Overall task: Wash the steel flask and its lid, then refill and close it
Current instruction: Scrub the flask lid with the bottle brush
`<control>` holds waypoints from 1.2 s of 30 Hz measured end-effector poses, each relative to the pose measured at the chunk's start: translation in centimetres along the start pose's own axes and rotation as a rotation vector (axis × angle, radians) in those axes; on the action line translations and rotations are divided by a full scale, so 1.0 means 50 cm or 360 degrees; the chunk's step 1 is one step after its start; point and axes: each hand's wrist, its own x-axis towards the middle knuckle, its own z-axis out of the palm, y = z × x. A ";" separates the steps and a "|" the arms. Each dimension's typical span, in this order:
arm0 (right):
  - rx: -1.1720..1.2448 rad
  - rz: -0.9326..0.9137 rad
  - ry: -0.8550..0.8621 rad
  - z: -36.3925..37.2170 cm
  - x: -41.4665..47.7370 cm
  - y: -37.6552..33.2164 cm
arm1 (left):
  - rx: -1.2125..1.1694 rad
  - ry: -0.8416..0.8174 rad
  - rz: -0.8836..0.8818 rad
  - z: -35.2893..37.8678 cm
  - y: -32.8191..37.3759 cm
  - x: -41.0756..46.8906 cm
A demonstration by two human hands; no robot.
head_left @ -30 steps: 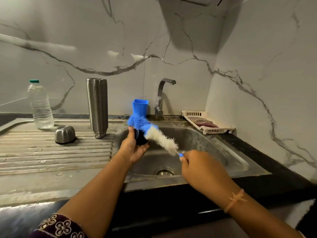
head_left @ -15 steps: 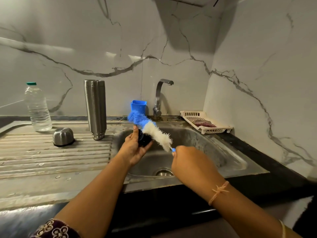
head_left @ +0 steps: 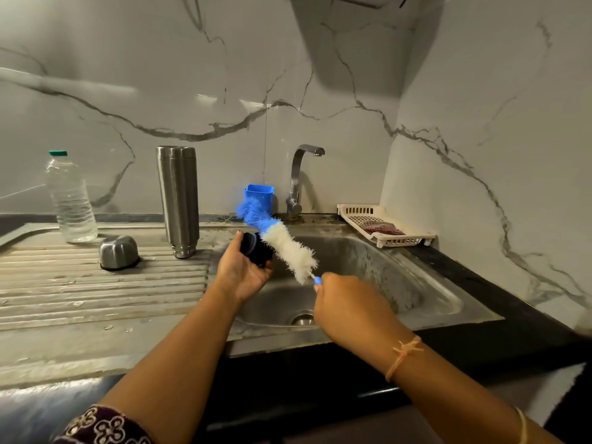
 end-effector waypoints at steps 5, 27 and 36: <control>0.0106 -0.0141 -0.0063 0.018 -0.051 -0.004 | -0.0328 0.0068 0.0202 -0.019 0.017 0.014; -0.0027 0.0038 -0.0101 -0.064 0.030 0.028 | 0.0117 0.0138 -0.0031 -0.001 -0.012 0.003; 0.0152 0.0038 -0.0242 -0.062 0.010 0.027 | -0.0381 0.0206 0.0165 -0.011 0.006 0.009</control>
